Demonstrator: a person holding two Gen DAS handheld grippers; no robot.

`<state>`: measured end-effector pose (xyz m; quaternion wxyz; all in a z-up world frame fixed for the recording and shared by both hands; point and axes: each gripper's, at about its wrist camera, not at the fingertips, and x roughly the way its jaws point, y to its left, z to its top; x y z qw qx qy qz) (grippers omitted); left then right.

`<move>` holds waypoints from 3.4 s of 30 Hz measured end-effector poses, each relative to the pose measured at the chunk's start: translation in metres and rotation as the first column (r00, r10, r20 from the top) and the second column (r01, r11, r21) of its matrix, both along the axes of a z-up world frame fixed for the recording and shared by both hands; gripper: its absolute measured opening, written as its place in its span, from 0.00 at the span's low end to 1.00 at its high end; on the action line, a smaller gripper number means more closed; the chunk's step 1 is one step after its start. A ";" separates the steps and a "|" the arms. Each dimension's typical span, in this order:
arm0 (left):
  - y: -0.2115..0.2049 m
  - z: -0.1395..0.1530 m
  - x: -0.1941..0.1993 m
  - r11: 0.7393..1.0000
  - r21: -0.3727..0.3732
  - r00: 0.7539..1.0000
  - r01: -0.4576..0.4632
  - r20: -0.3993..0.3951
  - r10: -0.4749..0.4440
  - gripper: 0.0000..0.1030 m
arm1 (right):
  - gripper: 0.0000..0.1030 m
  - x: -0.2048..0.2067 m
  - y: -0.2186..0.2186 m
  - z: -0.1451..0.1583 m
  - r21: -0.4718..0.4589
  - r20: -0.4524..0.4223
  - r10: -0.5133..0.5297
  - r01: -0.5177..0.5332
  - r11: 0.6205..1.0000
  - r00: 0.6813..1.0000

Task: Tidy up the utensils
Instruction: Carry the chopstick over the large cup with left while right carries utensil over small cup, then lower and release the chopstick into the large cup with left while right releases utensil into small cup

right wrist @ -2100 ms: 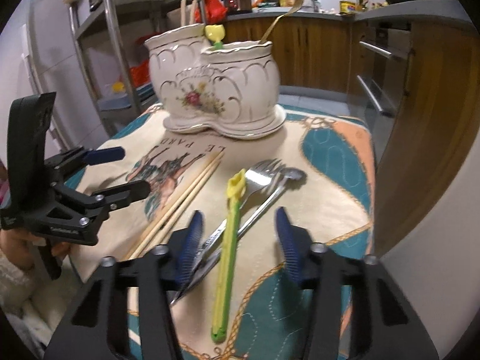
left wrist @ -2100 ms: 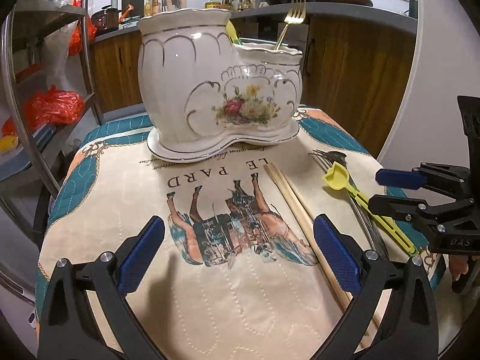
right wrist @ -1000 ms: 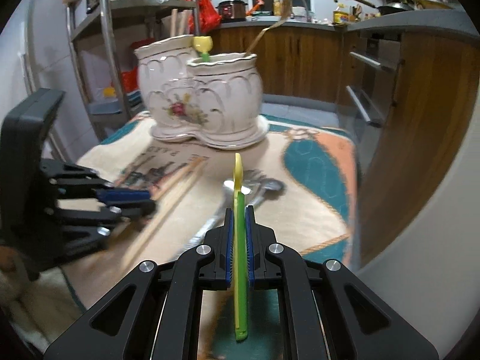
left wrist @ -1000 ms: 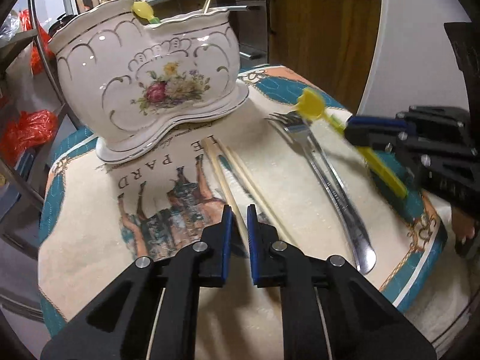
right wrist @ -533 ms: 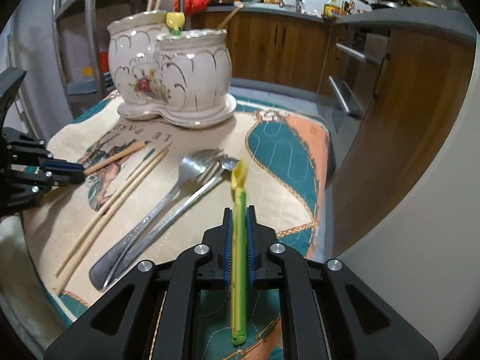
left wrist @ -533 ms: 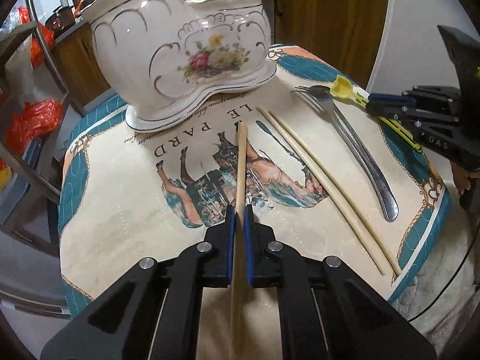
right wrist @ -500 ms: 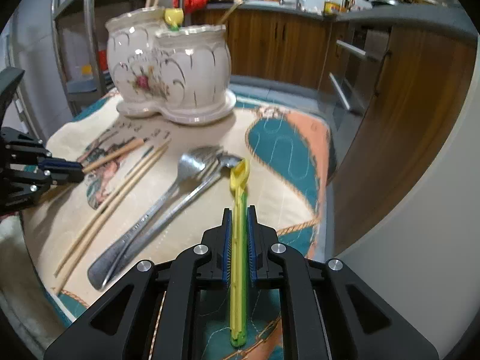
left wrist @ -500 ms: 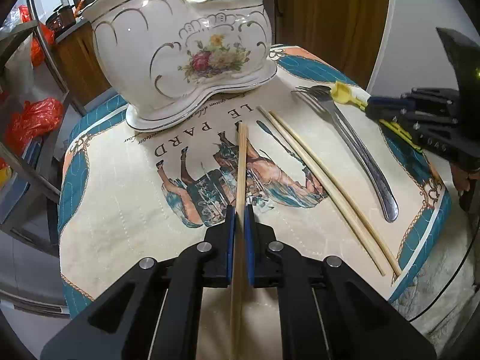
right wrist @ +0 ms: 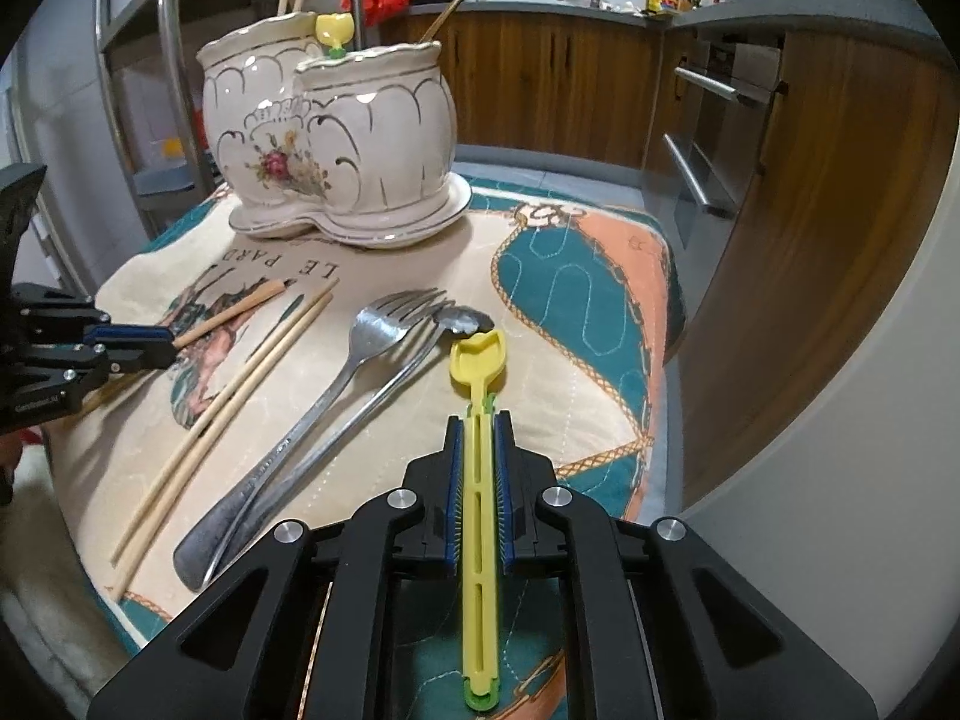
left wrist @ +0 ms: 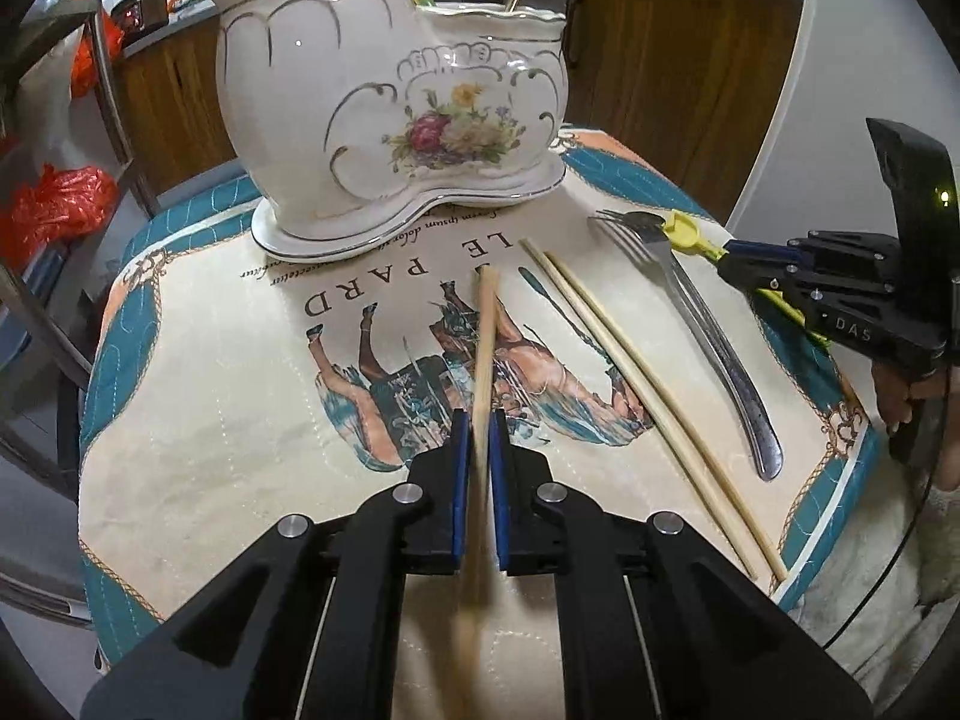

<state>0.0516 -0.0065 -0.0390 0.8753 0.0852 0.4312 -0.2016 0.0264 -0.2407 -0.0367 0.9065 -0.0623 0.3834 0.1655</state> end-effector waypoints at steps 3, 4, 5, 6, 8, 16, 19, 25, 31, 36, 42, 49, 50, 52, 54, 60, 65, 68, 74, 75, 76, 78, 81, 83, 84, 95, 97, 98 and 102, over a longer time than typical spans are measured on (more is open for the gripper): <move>0.002 0.000 -0.004 1.000 -0.001 1.000 0.011 0.028 -0.011 0.06 | 0.10 -0.005 -0.001 0.009 0.019 0.043 -0.013 0.013 1.000 0.999; 0.002 0.001 -0.005 1.000 -0.002 0.999 0.008 0.035 -0.008 0.06 | 0.10 -0.006 -0.001 0.011 0.028 0.060 -0.014 0.013 1.000 0.998; 0.005 0.004 -0.006 1.000 -0.012 0.999 0.007 0.054 -0.006 0.06 | 0.11 -0.007 0.000 0.014 0.036 0.074 -0.015 0.013 0.999 0.997; 0.008 0.008 -0.009 1.000 -0.025 0.997 0.011 0.072 -0.009 0.06 | 0.10 -0.009 0.000 0.017 0.046 0.089 -0.019 0.015 0.999 0.996; 0.014 0.018 -0.015 0.998 -0.053 0.993 0.023 0.120 -0.016 0.06 | 0.11 -0.012 0.000 0.024 0.080 0.126 -0.018 0.008 0.997 0.992; 0.035 0.072 -0.028 0.986 -0.159 0.933 0.043 0.360 0.018 0.06 | 0.11 -0.008 0.013 0.069 0.229 0.273 -0.007 -0.058 0.972 0.962; 0.041 0.092 -0.019 0.979 -0.200 0.905 0.031 0.422 0.058 0.06 | 0.11 -0.002 0.022 0.080 0.246 0.296 0.006 -0.083 0.966 0.955; 0.053 0.130 0.008 0.959 -0.282 0.858 0.013 0.496 0.135 0.06 | 0.11 0.037 0.046 0.112 0.315 0.369 0.011 -0.136 0.939 0.929; 0.051 0.161 0.058 0.925 -0.378 0.829 0.024 0.525 0.193 0.06 | 0.11 0.075 0.050 0.122 0.422 0.384 -0.031 -0.146 0.895 0.923; 0.041 0.174 0.088 0.904 -0.426 0.793 0.021 0.558 0.245 0.06 | 0.11 0.108 0.051 0.117 0.540 0.363 -0.047 -0.169 0.825 0.931; 0.030 0.168 0.118 0.898 -0.440 0.769 -0.018 0.568 0.294 0.06 | 0.11 0.135 0.063 0.100 0.573 0.334 -0.051 -0.160 0.804 0.941; 0.030 0.150 0.129 0.902 -0.427 0.733 -0.061 0.594 0.331 0.06 | 0.11 0.140 0.076 0.087 0.497 0.365 -0.084 -0.117 0.860 0.927; 0.030 0.148 0.129 0.903 -0.425 0.731 -0.061 0.597 0.330 0.06 | 0.11 0.140 0.079 0.084 0.479 0.367 -0.088 -0.108 0.871 0.926; 0.031 0.144 0.128 0.904 -0.423 0.735 -0.058 0.595 0.326 0.06 | 0.11 0.140 0.082 0.081 0.452 0.367 -0.090 -0.093 0.887 0.926; 0.032 0.141 0.124 0.909 -0.414 0.734 -0.057 0.599 0.319 0.06 | 0.11 0.137 0.083 0.080 0.426 0.364 -0.089 -0.081 0.901 0.927; 0.035 0.132 0.106 0.920 -0.389 0.736 -0.048 0.609 0.296 0.06 | 0.11 0.123 0.077 0.081 0.366 0.374 -0.089 -0.059 0.929 0.923; 0.040 0.124 0.094 0.921 -0.385 0.761 -0.050 0.582 0.285 0.06 | 0.11 0.109 0.071 0.079 0.371 0.370 -0.070 -0.079 0.925 0.926; 0.044 0.119 0.088 0.925 -0.375 0.774 -0.062 0.567 0.282 0.06 | 0.11 0.101 0.070 0.077 0.353 0.371 -0.058 -0.083 0.932 0.927; 0.052 0.113 0.080 0.923 -0.374 0.788 -0.092 0.539 0.297 0.06 | 0.11 0.091 0.070 0.075 0.334 0.354 -0.045 -0.082 0.939 0.934; 0.053 0.112 0.079 0.925 -0.366 0.784 -0.102 0.543 0.301 0.06 | 0.11 0.090 0.071 0.074 0.324 0.356 -0.045 -0.078 0.943 0.933; 0.054 0.111 0.078 0.926 -0.360 0.781 -0.113 0.544 0.306 0.06 | 0.11 0.088 0.072 0.073 0.316 0.357 -0.045 -0.075 0.946 0.933; 0.055 0.110 0.078 0.927 -0.353 0.785 -0.125 0.537 0.310 0.06 | 0.11 0.088 0.074 0.071 0.304 0.350 -0.045 -0.068 0.950 0.936; 0.057 0.107 0.079 0.927 -0.348 0.792 -0.142 0.521 0.317 0.06 | 0.11 0.088 0.074 0.069 0.301 0.341 -0.047 -0.062 0.951 0.939; 0.059 0.105 0.080 0.926 -0.346 0.796 -0.151 0.513 0.322 0.06 | 0.11 0.087 0.074 0.070 0.300 0.341 -0.045 -0.063 0.952 0.939; 0.059 0.104 0.080 0.926 -0.344 0.797 -0.154 0.512 0.322 0.06 | 0.11 0.087 0.074 0.070 0.302 0.341 -0.042 -0.067 0.951 0.939; 0.059 0.102 0.074 0.929 -0.334 0.791 -0.160 0.519 0.323 0.23 | 0.28 0.064 0.057 0.079 0.336 0.385 -0.068 -0.071 0.939 0.920; 0.061 0.103 0.070 0.924 -0.345 0.782 -0.164 0.526 0.335 0.32 | 0.31 0.059 0.053 0.082 0.345 0.398 -0.084 -0.064 0.937 0.913; 0.062 0.103 0.068 0.922 -0.351 0.781 -0.163 0.525 0.338 0.33 | 0.33 0.056 0.051 0.084 0.349 0.404 -0.092 -0.061 0.935 0.910; 0.063 0.103 0.060 0.916 -0.366 0.784 -0.162 0.516 0.345 0.41 | 0.61 0.046 0.041 0.086 0.368 0.405 -0.120 -0.042 0.929 0.906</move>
